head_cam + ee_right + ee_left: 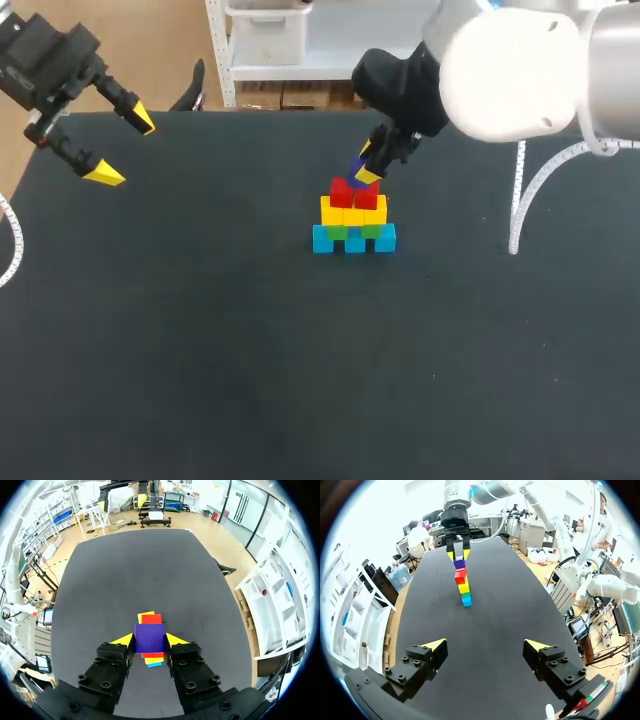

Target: Place the blue cubes, place green cubes on the blue cubes, place the yellow cubes on the green cubes, then place the red cubes on the yellow cubes, and place purple cube on the red cubes.

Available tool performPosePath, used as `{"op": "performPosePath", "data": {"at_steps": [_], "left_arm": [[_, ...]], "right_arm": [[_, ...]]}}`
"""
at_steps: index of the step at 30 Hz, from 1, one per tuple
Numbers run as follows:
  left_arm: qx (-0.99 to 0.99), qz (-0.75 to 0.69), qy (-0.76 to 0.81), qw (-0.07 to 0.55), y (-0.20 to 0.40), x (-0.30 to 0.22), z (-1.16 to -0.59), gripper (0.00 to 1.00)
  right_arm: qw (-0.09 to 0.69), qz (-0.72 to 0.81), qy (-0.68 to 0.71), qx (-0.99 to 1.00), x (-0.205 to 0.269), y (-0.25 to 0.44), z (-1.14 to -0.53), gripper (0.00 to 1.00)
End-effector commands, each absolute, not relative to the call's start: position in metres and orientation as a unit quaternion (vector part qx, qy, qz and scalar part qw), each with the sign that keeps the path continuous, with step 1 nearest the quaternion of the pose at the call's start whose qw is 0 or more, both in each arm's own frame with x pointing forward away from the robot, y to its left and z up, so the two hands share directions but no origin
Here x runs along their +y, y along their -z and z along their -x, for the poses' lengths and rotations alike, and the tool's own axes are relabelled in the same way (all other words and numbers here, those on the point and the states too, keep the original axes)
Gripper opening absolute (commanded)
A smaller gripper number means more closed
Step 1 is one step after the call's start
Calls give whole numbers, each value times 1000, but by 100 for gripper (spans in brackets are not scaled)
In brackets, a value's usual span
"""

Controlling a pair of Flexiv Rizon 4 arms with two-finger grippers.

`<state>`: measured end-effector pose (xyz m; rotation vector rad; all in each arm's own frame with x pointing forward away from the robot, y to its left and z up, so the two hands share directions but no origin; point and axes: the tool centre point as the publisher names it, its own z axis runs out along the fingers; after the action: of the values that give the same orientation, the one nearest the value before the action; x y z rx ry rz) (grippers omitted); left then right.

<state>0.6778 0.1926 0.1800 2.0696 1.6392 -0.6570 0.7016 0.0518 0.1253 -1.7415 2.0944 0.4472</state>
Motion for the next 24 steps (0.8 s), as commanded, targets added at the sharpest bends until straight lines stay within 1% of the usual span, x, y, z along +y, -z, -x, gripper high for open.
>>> {"op": "performPosePath", "data": {"at_steps": [1,24], "left_arm": [[588,-745,237,208,-180,193,-680,100],[588,-745,237,208,-180,193,-680,100]], "right_arm": [[184,620,-159,745,52,-124,-703,0],[174,627,-154,744,56,-120,-701,0]]}}
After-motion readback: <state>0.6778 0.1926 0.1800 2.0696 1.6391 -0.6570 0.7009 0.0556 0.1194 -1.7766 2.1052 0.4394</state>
